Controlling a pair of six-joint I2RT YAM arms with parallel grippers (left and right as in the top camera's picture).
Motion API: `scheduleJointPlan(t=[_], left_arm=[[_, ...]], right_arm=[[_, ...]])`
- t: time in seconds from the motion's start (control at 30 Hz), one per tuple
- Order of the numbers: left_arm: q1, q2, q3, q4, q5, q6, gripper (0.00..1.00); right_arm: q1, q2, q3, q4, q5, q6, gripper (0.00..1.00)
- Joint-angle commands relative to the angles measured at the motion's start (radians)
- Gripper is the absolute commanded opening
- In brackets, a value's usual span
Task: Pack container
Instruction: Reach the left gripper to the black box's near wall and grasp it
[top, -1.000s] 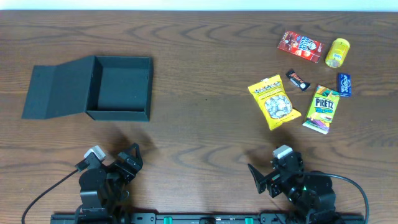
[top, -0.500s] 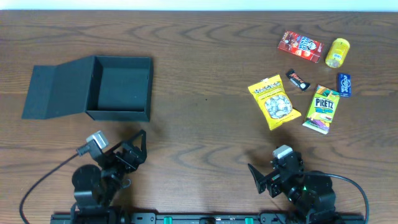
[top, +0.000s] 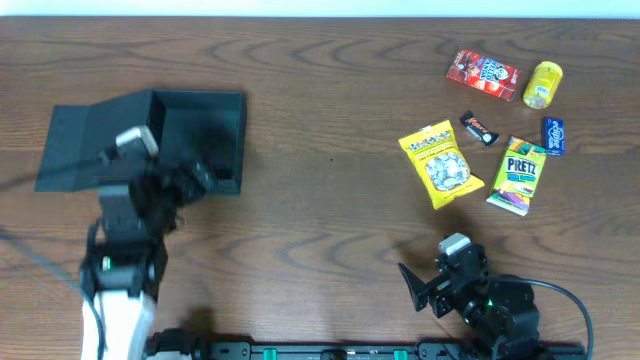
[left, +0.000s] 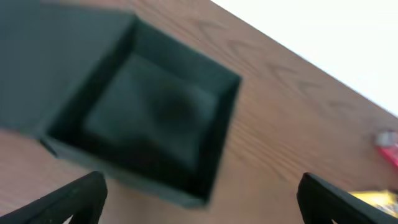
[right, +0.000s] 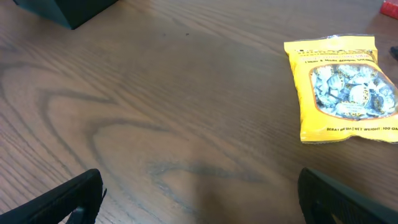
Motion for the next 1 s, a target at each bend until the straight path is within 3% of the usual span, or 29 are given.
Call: scheduleJointPlan(t=[0.0, 0.17, 0.33, 0.57, 0.7, 0.77, 0.9, 0.97], left_arm=[[-0.033, 0.165, 0.118, -0.003, -0.14, 0.103, 1.0], [-0.1, 0.417, 0.257, -0.015, -0.248, 0.141, 0.98], [-0.143, 0.623, 0.325, -0.024, -0.258, 0.145, 1.0], [-0.201, 0.747, 0.332, -0.026, -0.266, 0.182, 1.0], [-0.216, 0.782, 0.332, -0.028, -0.265, 0.189, 0.84], [-0.216, 0.795, 0.332, -0.027, -0.265, 0.189, 0.68], [-0.216, 0.799, 0.332, -0.014, -0.262, 0.19, 0.19], [-0.216, 0.799, 0.332, -0.005, -0.257, 0.19, 0.08]], right_arm=[[0.008, -0.007, -0.003, 0.002, 0.006, 0.009, 0.99], [0.008, -0.007, -0.003, 0.002, 0.006, 0.009, 0.99], [0.008, -0.007, -0.003, 0.002, 0.006, 0.009, 0.99], [0.008, -0.007, -0.003, 0.002, 0.006, 0.009, 0.99], [0.008, -0.007, -0.003, 0.002, 0.006, 0.009, 0.99], [0.008, -0.007, -0.003, 0.002, 0.006, 0.009, 0.99], [0.008, -0.007, -0.003, 0.002, 0.006, 0.009, 0.99], [0.008, -0.007, -0.003, 0.002, 0.006, 0.009, 0.99]])
